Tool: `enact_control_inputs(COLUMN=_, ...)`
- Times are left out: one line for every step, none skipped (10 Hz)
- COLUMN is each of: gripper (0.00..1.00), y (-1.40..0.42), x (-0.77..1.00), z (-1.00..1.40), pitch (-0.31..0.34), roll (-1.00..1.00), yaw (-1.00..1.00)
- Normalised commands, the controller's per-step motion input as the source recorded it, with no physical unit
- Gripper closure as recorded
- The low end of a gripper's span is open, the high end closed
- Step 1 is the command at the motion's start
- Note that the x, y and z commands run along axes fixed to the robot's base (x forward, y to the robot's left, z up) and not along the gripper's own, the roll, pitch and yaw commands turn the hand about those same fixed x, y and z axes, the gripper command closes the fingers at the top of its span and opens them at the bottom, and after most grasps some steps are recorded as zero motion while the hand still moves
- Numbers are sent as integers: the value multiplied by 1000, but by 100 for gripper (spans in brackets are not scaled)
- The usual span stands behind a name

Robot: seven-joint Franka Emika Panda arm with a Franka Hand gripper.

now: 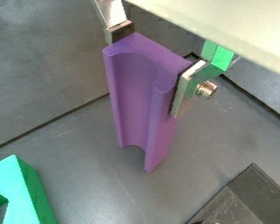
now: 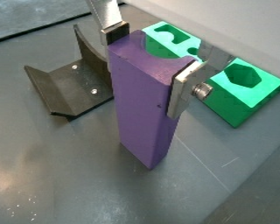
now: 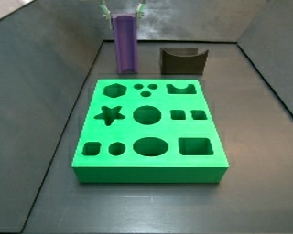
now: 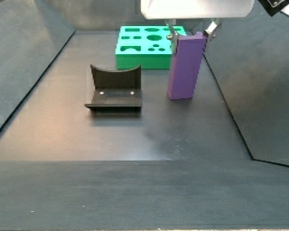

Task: Pick up the arch object. Move up. Rotate the arch object. Move to above the board. Insert the arch object.
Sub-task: Pick up the arch object, then move up.

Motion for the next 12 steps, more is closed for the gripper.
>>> enact_control_inputs(gripper=100, y=0, x=0, z=0, pitch=0, roll=0, yaw=0)
enact_control_inputs(gripper=100, y=0, x=0, z=0, pitch=0, roll=0, yaw=0)
enact_control_inputs(gripper=100, y=0, x=0, z=0, pitch=0, roll=0, yaw=0)
enact_control_inputs(gripper=100, y=0, x=0, z=0, pitch=0, roll=0, yaw=0)
enact_control_inputs(gripper=100, y=0, x=0, z=0, pitch=0, roll=0, yaw=0)
enact_control_inputs(gripper=100, y=0, x=0, z=0, pitch=0, roll=0, yaw=0)
enact_control_inputs(gripper=100, y=0, x=0, z=0, pitch=0, roll=0, yaw=0)
enact_control_inputs(gripper=100, y=0, x=0, z=833, pitch=0, roll=0, yaw=0)
enact_control_inputs(gripper=100, y=-11, x=5, z=806, pitch=-10, roll=-3, yaw=-10)
enact_control_inputs(gripper=100, y=-16, x=-1, z=742, pitch=-1, roll=-12, yaw=-9)
enact_control_inputs(gripper=100, y=-15, x=-3, z=568, pitch=16, roll=-36, yaw=-3)
enact_control_inputs(gripper=100, y=-12, x=0, z=422, pitch=28, roll=-55, yaw=0)
